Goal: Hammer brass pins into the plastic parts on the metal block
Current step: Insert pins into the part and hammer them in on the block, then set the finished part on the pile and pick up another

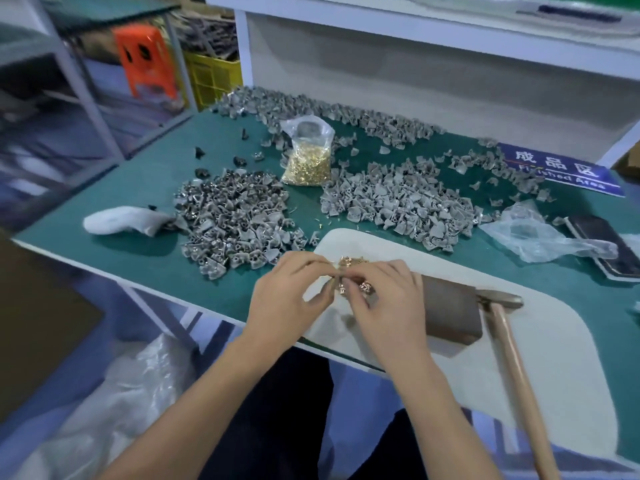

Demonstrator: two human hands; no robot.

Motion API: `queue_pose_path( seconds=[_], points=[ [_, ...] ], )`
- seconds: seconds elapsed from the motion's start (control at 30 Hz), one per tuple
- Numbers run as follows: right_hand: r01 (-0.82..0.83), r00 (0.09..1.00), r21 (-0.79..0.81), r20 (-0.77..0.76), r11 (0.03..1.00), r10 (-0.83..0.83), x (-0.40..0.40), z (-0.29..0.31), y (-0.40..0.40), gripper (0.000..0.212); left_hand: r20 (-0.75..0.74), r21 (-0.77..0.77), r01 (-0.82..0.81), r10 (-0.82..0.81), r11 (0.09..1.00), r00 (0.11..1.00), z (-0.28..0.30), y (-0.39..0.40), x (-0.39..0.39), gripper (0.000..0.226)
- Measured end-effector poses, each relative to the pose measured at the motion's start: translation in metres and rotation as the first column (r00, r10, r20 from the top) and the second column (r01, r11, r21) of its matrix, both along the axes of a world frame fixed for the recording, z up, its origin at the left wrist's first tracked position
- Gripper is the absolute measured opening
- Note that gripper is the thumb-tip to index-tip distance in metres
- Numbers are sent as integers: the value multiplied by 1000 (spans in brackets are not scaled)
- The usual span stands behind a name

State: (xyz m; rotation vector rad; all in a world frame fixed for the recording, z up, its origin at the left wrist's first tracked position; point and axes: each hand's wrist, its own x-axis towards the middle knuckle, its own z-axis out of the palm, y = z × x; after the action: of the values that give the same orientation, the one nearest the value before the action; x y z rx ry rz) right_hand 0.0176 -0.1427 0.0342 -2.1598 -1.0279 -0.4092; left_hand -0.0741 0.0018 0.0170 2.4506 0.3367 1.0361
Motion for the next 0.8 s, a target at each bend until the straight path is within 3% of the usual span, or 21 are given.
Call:
queue_pose_path(
  seconds=[0.13,0.3,0.5,0.6,0.7,0.8],
  points=[
    [-61,997,-73,-58,995,57,-3,-5,41,4,-7,35,-30,30,999,1000,-10,34,-13,11],
    [-26,993,-136,-121,990,10,-9,-12,98,6,-35,17,-211,211,977,977,-24,62,-20,21],
    [70,988,-193,-123,979,-95,-1,-21,127,6,-65,-2,-288,287,958,956,-34,64,-16,25],
    [51,988,-199,-130,979,-78,0,-20,123,11,-69,15,-281,282,959,957,-34,64,-17,24],
    [106,991,-105,-73,989,-114,-2,-10,96,12,-34,55,-235,237,971,971,-28,63,-20,21],
    [218,976,-89,2,972,-219,6,0,55,13,-54,-65,-70,67,995,996,-14,53,-18,22]
  ],
)
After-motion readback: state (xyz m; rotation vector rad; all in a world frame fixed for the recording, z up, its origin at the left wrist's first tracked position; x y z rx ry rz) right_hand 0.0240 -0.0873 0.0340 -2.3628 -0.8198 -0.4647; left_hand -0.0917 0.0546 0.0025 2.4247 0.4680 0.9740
